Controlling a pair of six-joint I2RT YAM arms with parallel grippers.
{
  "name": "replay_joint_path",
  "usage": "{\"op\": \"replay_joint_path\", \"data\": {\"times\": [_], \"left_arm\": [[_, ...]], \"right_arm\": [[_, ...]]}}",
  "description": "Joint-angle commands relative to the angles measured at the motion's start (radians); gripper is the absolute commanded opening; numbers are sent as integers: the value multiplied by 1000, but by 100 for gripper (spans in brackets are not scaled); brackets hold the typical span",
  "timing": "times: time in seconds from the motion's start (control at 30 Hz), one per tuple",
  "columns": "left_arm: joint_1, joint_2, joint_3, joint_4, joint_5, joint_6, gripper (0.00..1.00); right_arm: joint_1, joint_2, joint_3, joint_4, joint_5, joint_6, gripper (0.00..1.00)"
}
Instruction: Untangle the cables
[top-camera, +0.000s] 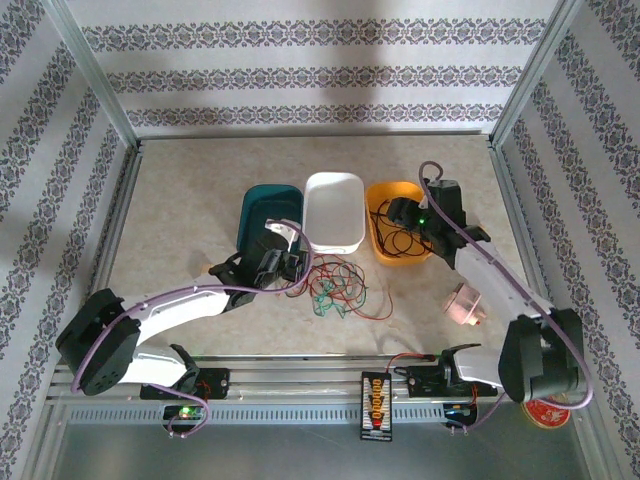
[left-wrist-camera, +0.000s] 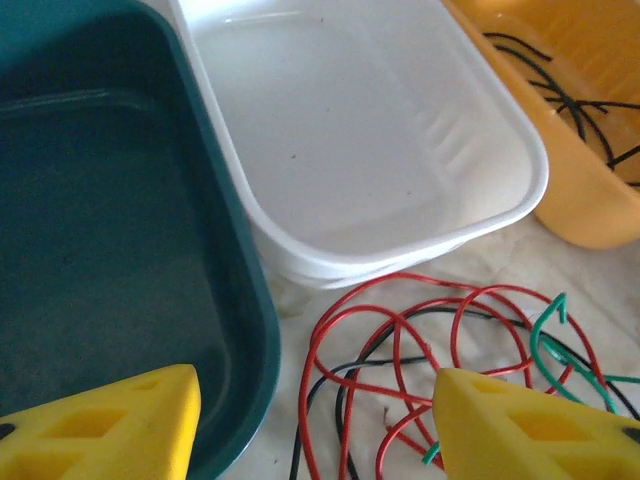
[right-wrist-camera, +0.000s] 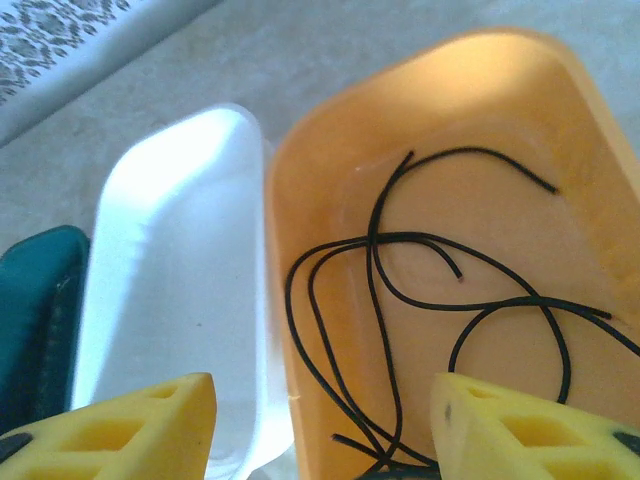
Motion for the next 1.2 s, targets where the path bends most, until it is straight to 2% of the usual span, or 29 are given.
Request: {"op": "replay_joint_path", "data": {"times": [0.0,0.13,0.23,0.33,0.5,0.67,0.8,1.03,1.17], "left_arm": [[12,-18,-14,-35,-21,-20,63],[12,-5,-7,-26,-17,-17,63],[16,10,0,-25,-13,-24,63],[25,22,6,-34,3,-41,63],[32,40,1,-36,32,-40,63],[31,80,21,-56,63,-16,61],[32,112,35,-80,64,-4,58],[30,150,38,-104,79,21,51],[31,171,42,-113,111,42,52]], "right_arm": [[12,-40,25,-74,30,-32,59],[31,-75,24,-113,14,-37,58],[76,-83,25,-136,-59,-82,58],[162,-79,25,-166,-166,-141,57],[343,-38,6,-195,-179,-174,56],[453,82,5,-173,-143,-166,58],[503,195,35,-176,-71,-165,58],[512,258,8,-195,16,-130,57],[503,236,-43,-230,83,-97,56]]}}
